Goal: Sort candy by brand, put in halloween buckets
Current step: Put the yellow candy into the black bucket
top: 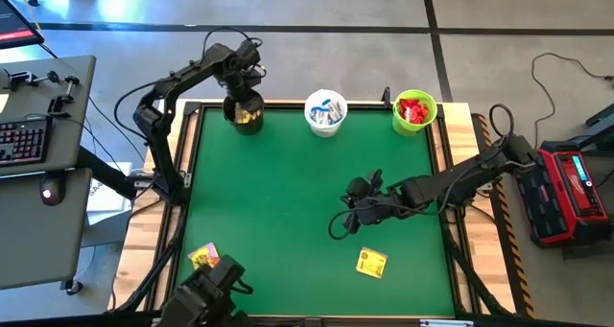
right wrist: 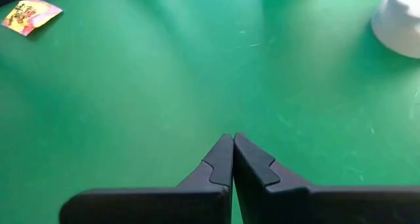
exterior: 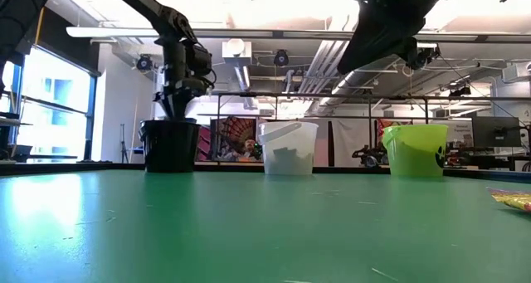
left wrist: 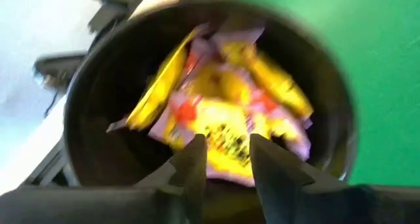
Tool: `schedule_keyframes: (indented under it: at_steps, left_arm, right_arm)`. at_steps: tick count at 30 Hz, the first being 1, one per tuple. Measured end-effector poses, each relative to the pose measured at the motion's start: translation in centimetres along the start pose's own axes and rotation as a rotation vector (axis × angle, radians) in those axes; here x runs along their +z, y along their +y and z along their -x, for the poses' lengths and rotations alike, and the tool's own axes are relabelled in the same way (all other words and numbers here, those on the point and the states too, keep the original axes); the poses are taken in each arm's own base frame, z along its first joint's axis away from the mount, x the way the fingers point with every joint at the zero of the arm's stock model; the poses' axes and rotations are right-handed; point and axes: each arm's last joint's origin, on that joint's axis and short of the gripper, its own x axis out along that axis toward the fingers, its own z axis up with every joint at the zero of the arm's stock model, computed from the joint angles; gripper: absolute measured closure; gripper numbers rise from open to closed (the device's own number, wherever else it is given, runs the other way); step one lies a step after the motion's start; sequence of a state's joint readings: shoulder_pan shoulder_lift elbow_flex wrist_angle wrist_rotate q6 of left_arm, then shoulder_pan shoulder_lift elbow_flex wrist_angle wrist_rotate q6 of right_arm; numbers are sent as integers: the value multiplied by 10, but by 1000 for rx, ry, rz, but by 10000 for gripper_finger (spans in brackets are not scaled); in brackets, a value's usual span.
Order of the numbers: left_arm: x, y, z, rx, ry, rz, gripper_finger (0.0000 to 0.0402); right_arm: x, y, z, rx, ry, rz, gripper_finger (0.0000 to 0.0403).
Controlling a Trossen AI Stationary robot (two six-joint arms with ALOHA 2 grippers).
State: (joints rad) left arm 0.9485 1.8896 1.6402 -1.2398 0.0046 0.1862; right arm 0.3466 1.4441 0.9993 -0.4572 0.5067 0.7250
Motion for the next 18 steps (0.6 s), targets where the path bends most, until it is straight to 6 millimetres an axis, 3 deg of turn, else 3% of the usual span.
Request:
schedule_keyframes:
  at_steps: [7, 11, 18]
  left_arm:
    - [2, -6, 4, -61, -50, -42, 349]
    - [-5, -19, 29, -53, -131, -68, 385]
    - [-48, -63, 70, -60, -306, -147, 400]
  right_arm:
    - [2, -2, -1, -16, -14, -6, 403]
    - [3, -3, -2, -21, -22, -7, 403]
    - [6, -3, -3, -19, -40, 23, 403]
